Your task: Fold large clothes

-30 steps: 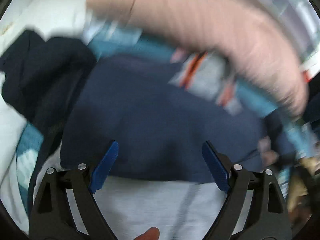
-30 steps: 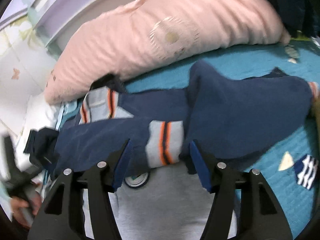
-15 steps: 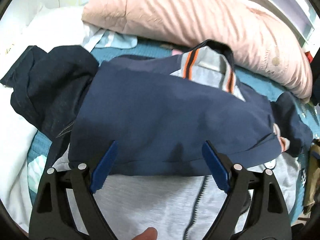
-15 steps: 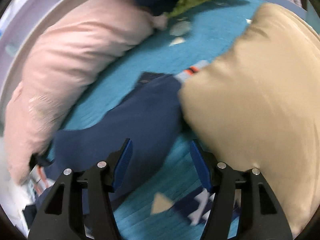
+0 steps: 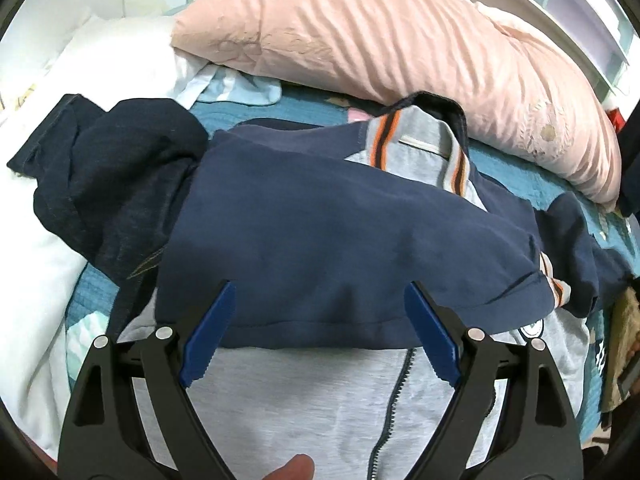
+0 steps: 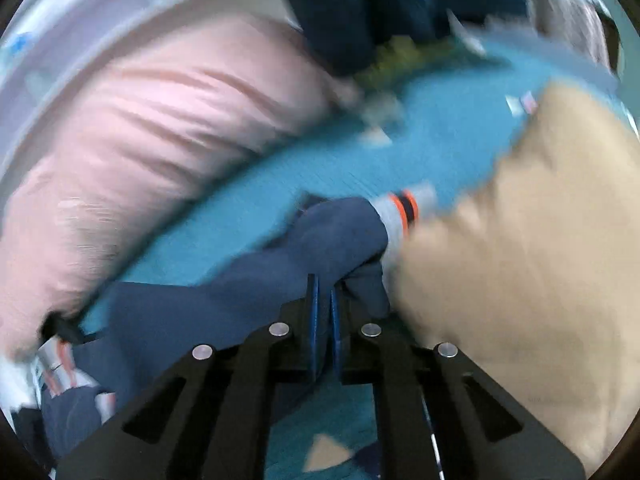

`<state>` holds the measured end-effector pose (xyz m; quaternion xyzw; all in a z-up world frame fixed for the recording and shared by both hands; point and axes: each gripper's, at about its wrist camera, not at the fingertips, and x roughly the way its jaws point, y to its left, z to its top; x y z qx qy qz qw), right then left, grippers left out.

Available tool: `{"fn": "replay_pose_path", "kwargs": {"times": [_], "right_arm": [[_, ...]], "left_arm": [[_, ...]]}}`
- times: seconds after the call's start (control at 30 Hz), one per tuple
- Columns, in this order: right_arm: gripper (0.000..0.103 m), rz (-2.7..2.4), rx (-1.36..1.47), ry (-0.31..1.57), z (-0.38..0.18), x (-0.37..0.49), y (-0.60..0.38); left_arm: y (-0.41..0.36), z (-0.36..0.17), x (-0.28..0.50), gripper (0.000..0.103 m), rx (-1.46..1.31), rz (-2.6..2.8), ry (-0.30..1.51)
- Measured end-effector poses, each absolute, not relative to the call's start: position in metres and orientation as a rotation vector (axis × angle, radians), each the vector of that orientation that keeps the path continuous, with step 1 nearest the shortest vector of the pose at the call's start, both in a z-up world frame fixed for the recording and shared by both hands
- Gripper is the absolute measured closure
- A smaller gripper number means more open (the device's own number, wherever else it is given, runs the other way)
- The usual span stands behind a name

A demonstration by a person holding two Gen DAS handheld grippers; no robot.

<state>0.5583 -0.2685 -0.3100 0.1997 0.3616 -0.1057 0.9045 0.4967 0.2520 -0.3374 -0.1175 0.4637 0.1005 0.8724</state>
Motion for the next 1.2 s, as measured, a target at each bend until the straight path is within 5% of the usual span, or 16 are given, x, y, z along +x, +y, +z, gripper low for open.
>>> {"fn": "replay_pose_path", "kwargs": {"times": [0.33,0.73,0.8,0.9,1.2], "right_arm": [[0.098,0.373,0.166,0.520,-0.200,0.507,-0.030],[0.094,0.664,-0.071,0.737,-0.279,0.487,0.197],[0.092,0.661,-0.075,0.765,-0.286,0.490,0.198],[0.063,0.636,-0.027,0.757,-0.276,0.488,0.170],[0.049,0.560,0.186,0.762,-0.246,0.500,0.064]], "left_arm": [[0.295,-0.320,0.482,0.016,-0.306,0.256,0.921],[0.358,-0.317,0.444,0.016,-0.324,0.352,0.904],[0.365,-0.318,0.439,0.016,-0.334,0.365,0.900],[0.365,-0.319,0.438,0.016,-0.362,0.354,0.896],[0.329,-0.319,0.471,0.014,-0.432,0.247,0.898]]}}
